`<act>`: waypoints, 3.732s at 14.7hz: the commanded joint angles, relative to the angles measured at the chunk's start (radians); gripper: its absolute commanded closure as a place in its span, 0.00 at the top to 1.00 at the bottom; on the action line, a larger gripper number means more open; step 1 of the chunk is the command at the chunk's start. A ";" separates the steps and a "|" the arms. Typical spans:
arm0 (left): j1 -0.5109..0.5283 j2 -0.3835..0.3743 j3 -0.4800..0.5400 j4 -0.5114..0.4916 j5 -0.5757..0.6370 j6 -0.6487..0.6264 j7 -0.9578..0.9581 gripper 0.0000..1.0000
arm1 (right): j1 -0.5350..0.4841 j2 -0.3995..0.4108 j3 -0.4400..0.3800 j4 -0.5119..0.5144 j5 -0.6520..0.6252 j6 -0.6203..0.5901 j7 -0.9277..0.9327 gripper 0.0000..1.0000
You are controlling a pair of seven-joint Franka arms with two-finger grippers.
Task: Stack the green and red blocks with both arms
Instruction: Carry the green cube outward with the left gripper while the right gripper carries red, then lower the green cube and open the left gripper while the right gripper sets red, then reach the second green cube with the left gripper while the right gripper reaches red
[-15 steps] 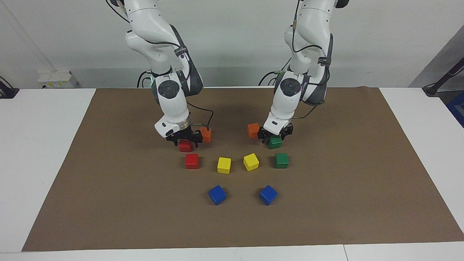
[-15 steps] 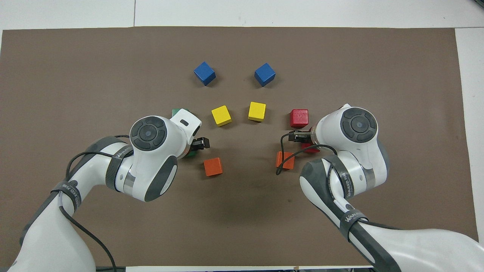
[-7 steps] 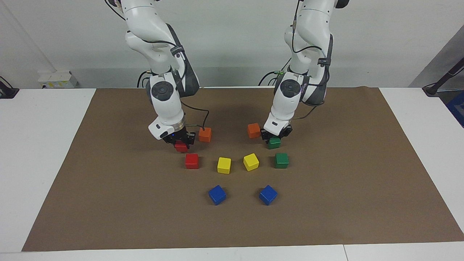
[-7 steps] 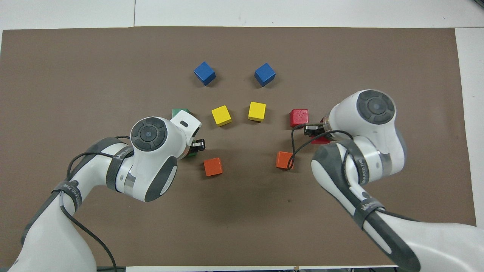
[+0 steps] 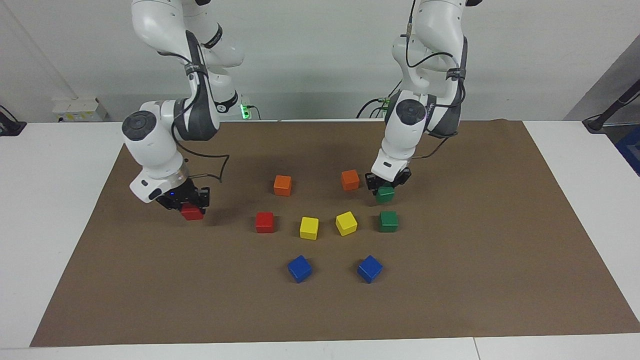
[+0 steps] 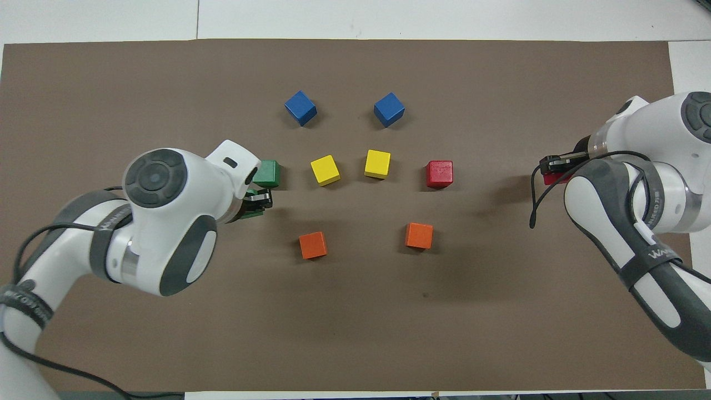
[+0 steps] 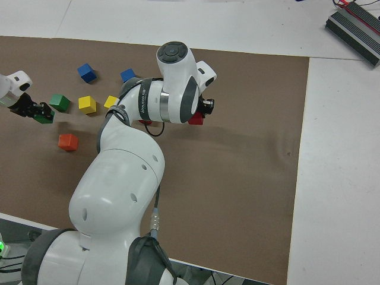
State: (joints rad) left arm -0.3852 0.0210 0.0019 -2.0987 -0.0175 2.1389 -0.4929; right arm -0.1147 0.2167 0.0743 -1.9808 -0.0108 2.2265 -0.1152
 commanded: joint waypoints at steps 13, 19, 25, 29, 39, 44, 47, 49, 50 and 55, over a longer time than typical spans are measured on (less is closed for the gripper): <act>0.560 -0.084 -0.003 -0.191 0.008 0.125 0.691 0.00 | -0.043 0.096 0.013 -0.016 -0.009 0.128 -0.124 0.00; 0.572 0.036 -0.003 -0.198 0.008 0.254 0.703 0.00 | -0.042 0.104 0.013 -0.023 -0.032 0.159 -0.123 0.00; 0.586 0.082 -0.003 -0.195 0.008 0.285 0.705 0.00 | -0.042 0.104 0.013 -0.029 -0.032 0.167 -0.120 0.00; 0.594 0.097 -0.003 -0.190 0.008 0.283 0.724 0.00 | -0.040 0.104 0.013 -0.049 -0.032 0.191 -0.115 0.00; 0.579 0.085 -0.011 0.115 0.004 -0.092 0.809 1.00 | -0.043 0.102 0.013 -0.043 -0.032 0.180 -0.123 1.00; 0.386 0.097 -0.019 0.310 -0.001 -0.237 0.674 1.00 | -0.033 0.033 0.015 0.055 -0.032 -0.037 -0.116 1.00; 0.258 0.105 -0.019 0.335 -0.007 -0.203 0.533 1.00 | -0.023 0.032 0.015 0.184 -0.032 -0.203 -0.112 1.00; 0.217 0.115 -0.020 0.330 -0.038 -0.174 0.530 1.00 | 0.002 0.032 0.018 0.227 -0.032 -0.243 -0.078 1.00; 0.204 0.119 -0.019 0.327 -0.057 -0.162 0.528 1.00 | 0.030 0.038 0.016 0.252 -0.032 -0.266 -0.049 1.00; 0.121 0.203 -0.019 0.318 -0.065 -0.065 0.501 1.00 | 0.217 0.059 0.018 0.307 -0.032 -0.271 0.169 1.00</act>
State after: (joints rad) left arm -0.2261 0.1764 -0.0341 -1.7900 -0.0677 2.0256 0.0261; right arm 0.0447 0.2417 0.0911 -1.7156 -0.0300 1.9643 -0.0175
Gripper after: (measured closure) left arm 0.000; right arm 0.000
